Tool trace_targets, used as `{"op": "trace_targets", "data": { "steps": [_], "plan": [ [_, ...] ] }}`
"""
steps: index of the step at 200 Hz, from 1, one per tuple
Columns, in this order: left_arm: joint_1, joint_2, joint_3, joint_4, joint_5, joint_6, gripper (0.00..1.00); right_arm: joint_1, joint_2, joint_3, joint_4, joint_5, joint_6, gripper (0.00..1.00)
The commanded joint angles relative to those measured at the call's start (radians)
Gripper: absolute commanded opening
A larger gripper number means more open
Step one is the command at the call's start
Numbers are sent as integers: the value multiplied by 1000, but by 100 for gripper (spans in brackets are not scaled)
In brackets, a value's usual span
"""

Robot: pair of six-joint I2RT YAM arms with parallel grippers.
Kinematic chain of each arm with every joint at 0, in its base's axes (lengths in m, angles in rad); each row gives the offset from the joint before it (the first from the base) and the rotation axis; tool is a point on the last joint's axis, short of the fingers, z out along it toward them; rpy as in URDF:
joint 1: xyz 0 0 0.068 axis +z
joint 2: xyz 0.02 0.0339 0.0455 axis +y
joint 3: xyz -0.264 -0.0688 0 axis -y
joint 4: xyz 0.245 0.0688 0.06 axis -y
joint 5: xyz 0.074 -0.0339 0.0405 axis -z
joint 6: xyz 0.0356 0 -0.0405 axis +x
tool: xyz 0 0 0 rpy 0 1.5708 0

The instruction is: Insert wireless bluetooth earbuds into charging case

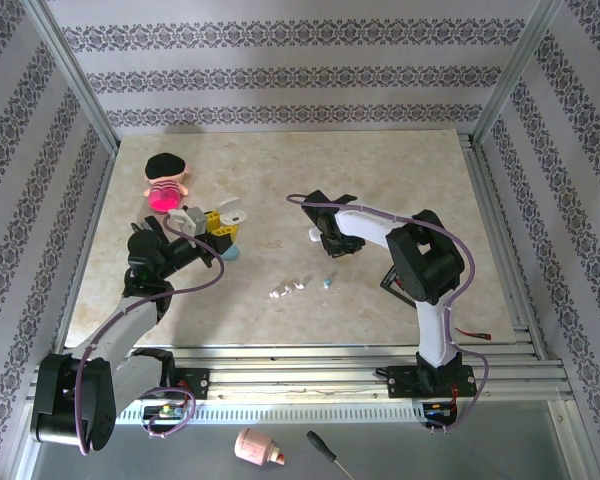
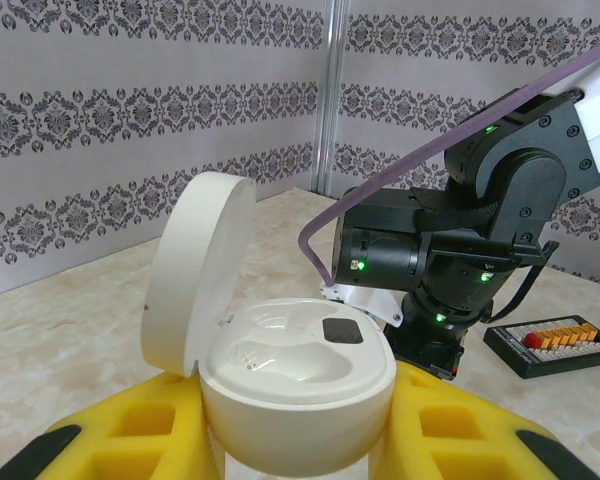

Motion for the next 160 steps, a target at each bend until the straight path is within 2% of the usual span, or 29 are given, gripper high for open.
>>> {"op": "trace_targets", "data": {
  "steps": [1,36,59,75,83,126,160],
  "plan": [
    [13,-10,-2,15,11,16,23,4,18,20,-36,32,-17,24],
    [13,-8,-1,13,18,21,23,1,-39,-11,3,-14,-37,24],
    [13,-6,-1,19,24,21,23,-9,-104,-71,94,-171,-74,26],
    [13,-4,1,23,24,21,23,-10,-130,-103,131,-317,-142,29],
    [13,-4,0,24,24,19,23,-4,-132,-110,127,-352,-183,30],
    [13,2,0,35,26,14,23,22,-101,-97,3,-248,-269,27],
    [13,11,3,46,29,7,23,25,-138,-86,-2,-223,-227,32]
  ]
}}
